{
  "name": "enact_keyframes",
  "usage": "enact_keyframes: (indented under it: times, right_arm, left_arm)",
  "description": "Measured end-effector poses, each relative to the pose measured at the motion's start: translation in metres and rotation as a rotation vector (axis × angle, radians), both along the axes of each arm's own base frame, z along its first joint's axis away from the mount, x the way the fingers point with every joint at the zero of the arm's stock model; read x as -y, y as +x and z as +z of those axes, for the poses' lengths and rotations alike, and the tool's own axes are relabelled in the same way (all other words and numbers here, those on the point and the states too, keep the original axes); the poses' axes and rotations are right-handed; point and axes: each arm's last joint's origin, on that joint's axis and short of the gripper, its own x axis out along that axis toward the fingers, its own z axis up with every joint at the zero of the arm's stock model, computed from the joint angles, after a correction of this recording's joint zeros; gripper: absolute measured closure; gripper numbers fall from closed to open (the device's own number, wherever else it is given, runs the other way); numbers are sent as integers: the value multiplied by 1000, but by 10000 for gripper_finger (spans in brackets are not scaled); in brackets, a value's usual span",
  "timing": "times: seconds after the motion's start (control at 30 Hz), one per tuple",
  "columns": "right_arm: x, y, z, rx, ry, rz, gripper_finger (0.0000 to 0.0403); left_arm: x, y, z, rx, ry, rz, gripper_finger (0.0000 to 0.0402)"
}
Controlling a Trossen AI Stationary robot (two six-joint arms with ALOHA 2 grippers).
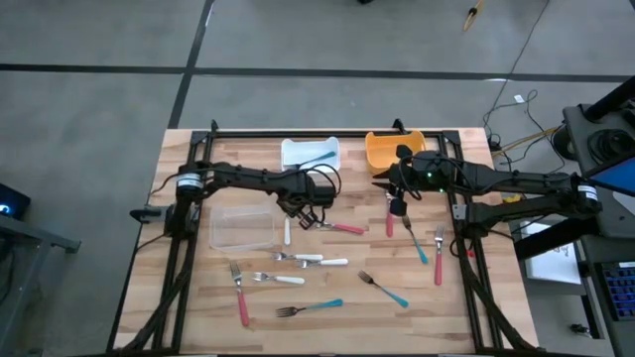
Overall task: Sort silverware by color (type)
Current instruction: Put the white fork into the transparent bin
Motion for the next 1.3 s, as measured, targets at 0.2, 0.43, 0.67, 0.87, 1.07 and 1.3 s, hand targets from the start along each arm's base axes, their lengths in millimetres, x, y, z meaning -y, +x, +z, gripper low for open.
enact_keyframes:
  times: [0.2, 0.43, 0.67, 0.87, 1.07, 1.3]
  right_arm:
    - [0, 0, 0, -1, 1, 0, 335]
    - [0, 0, 0, -1, 1, 0, 335]
    - [0, 0, -1, -3, 1, 1, 335]
    - [0, 0, -2, -8, -4, 4, 335]
    - [0, 0, -2, -9, -9, 7, 335]
    - [0, 0, -2, -10, -11, 8, 335]
  left_arm:
    - [1, -4, -9, -4, -36, 23, 401]
    - [2, -5, -16, 4, -45, 36, 360]
    - [2, -8, -22, 2, -42, 59, 307]
    - [3, -11, -28, -2, -55, 82, 283]
    - [3, -7, -29, 43, -77, 81, 281]
    - [4, -10, -38, 56, -99, 93, 281]
